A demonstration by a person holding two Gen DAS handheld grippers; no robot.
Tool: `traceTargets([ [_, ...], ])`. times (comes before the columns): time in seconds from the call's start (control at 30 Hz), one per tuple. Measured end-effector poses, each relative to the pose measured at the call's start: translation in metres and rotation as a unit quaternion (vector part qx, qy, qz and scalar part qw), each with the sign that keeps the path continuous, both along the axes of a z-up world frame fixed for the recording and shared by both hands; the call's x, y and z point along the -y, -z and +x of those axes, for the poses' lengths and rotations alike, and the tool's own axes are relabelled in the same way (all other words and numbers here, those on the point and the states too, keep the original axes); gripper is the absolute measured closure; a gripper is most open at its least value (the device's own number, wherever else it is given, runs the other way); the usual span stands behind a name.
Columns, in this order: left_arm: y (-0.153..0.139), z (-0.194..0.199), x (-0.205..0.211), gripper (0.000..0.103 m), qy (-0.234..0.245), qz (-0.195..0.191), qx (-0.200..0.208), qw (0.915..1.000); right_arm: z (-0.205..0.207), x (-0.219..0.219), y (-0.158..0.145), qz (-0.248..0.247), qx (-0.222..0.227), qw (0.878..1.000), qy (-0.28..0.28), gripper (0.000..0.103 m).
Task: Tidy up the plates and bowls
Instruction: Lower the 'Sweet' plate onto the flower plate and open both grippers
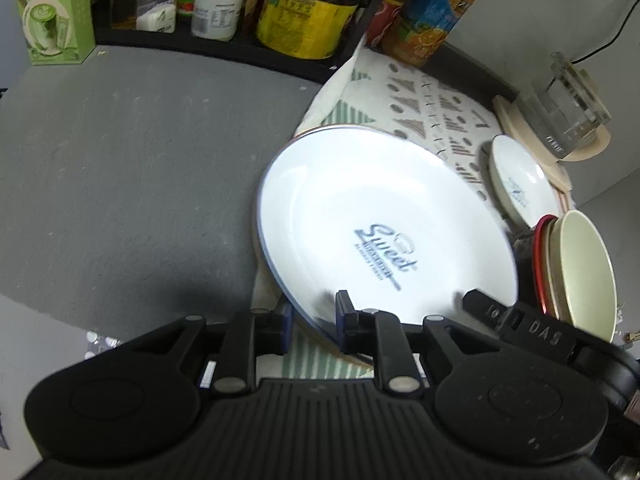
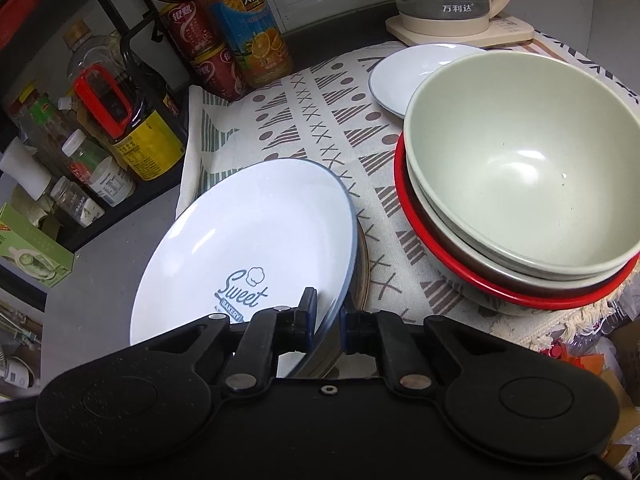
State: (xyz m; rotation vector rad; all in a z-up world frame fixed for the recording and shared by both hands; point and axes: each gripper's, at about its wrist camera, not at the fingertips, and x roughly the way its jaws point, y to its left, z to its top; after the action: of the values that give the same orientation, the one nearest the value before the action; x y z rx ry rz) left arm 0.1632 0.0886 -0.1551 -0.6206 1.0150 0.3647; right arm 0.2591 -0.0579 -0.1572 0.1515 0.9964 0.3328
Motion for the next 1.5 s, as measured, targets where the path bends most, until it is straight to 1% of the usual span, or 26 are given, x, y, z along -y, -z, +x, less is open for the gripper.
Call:
traceTargets([
  [0.1, 0.001, -0.007, -0.005, 0.084, -0.003, -0.015, 0.005, 0.9999, 0.002, -0.002, 0.001, -0.005, 0.003, 1.0, -0.002, 0.094],
  [0.17, 0.0, -0.01, -0.006, 0.084, -0.008, -0.003, 0.004, 1.0, 0.003, -0.002, 0.002, -0.008, 0.004, 1.0, 0.0, 0.094],
  [0.3, 0.001, -0.013, -0.013, 0.084, -0.02, 0.003, 0.008, 0.9998, 0.001, -0.004, 0.001, -0.02, 0.01, 1.0, -0.007, 0.094],
  [0.87, 0.017, -0.002, -0.019, 0.084, -0.03, -0.01, 0.012, 0.9994, 0.003, -0.009, -0.01, -0.058, 0.012, 0.998, -0.022, 0.093],
  [1.13, 0.018, -0.005, -0.021, 0.084, -0.043, -0.009, 0.02, 0.9988, 0.003, -0.008, -0.004, -0.067, -0.003, 0.997, -0.024, 0.091],
  [1.37, 0.019, -0.001, -0.018, 0.084, -0.045, 0.0, 0.019, 0.9988, 0.006, -0.003, 0.006, -0.066, -0.016, 0.998, -0.015, 0.088],
  [1.5, 0.019, 0.0, -0.019, 0.084, -0.045, 0.0, 0.02, 0.9988, 0.009, -0.005, 0.01, -0.062, -0.014, 0.998, -0.016, 0.087],
])
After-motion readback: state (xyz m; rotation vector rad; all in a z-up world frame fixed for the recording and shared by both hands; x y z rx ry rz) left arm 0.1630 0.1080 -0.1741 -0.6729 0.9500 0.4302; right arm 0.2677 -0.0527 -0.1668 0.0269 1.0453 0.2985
